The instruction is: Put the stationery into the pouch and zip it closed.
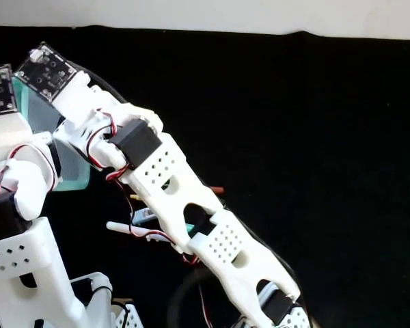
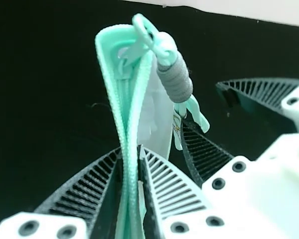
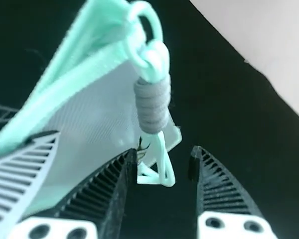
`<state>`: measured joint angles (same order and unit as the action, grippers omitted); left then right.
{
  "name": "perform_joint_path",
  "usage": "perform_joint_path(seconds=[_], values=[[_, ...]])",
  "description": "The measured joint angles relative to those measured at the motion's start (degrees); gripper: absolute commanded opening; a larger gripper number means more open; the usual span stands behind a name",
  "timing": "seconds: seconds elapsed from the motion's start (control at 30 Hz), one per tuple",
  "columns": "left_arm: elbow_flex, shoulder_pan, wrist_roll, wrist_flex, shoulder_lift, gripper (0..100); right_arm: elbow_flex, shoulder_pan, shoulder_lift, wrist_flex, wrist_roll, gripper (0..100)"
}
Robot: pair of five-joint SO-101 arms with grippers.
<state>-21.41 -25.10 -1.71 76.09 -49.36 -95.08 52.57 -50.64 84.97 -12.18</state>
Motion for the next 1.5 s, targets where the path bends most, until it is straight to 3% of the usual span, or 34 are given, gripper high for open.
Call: perform_joint_path(seconds=[0.33, 0.67, 1.03, 1.5], values=[[0.09, 0.0, -4.48, 2.81, -0.18, 1, 0.0, -0.09, -1.05, -0.26, -3.16, 18.4], [0.09, 0.0, -4.66, 4.13, -0.35, 1, 0.0, -0.18, -12.48, -11.25, -3.16, 18.4], [0.09, 0.0, -4.66, 5.27, -0.35, 1, 0.0, -4.75, -15.56, -24.62, 7.56, 18.4], [0.09, 0.0, -4.66, 5.63, -0.35, 1, 0.0, -4.75, -15.56, -30.15, 9.58, 18.4]])
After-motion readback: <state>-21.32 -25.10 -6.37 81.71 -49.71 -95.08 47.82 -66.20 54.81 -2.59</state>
